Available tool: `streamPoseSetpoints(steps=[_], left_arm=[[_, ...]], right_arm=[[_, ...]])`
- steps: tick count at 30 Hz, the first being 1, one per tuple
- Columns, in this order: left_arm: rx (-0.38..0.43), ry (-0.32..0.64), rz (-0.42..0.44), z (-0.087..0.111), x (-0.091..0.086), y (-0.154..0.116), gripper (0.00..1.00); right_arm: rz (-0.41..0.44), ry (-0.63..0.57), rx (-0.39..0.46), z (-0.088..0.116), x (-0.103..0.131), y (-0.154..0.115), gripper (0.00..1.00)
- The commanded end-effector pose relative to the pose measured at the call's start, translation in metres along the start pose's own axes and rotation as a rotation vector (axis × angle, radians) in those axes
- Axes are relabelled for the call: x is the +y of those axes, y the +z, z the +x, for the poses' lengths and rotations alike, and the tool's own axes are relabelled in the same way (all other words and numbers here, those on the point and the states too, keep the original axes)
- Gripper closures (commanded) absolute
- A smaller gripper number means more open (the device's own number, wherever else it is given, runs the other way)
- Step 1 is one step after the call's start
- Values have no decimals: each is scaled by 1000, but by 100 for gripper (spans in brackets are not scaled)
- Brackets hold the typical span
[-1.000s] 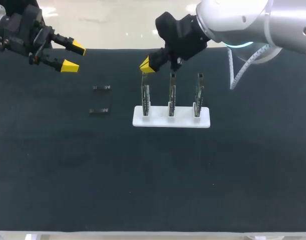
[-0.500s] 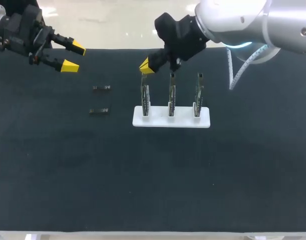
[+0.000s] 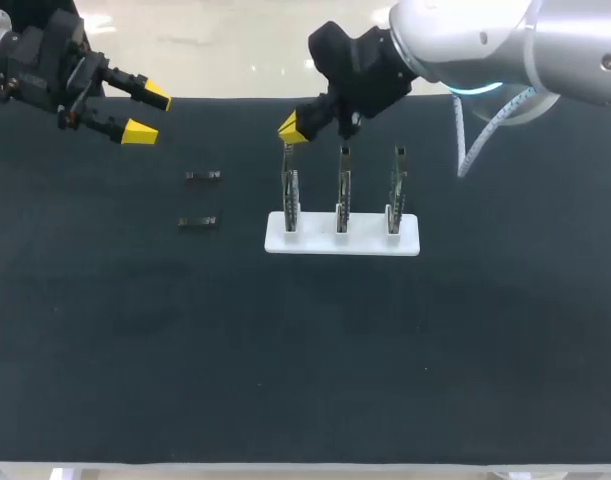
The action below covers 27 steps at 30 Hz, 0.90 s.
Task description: Pick up the optical module with the left hand, and insert it into the network port with the right hand.
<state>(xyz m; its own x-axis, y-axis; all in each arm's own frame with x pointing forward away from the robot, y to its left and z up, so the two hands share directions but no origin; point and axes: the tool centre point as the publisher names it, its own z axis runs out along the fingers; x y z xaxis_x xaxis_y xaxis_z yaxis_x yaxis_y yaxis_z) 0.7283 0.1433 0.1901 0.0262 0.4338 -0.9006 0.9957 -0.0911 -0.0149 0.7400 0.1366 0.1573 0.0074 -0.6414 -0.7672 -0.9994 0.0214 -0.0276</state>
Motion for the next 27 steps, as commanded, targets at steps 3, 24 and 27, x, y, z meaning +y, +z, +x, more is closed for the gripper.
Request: streamPoseSetpoints(steps=[3, 24, 27], left_arm=[[4, -1, 1, 0, 1, 0, 0], [4, -1, 1, 0, 1, 0, 0], [4, -1, 1, 0, 1, 0, 0]], right_arm=[[-21, 1, 13, -7, -5, -28, 100], [-51, -33, 71, 33, -13, -145, 100], [-49, -31, 66, 42, -15, -159, 100]])
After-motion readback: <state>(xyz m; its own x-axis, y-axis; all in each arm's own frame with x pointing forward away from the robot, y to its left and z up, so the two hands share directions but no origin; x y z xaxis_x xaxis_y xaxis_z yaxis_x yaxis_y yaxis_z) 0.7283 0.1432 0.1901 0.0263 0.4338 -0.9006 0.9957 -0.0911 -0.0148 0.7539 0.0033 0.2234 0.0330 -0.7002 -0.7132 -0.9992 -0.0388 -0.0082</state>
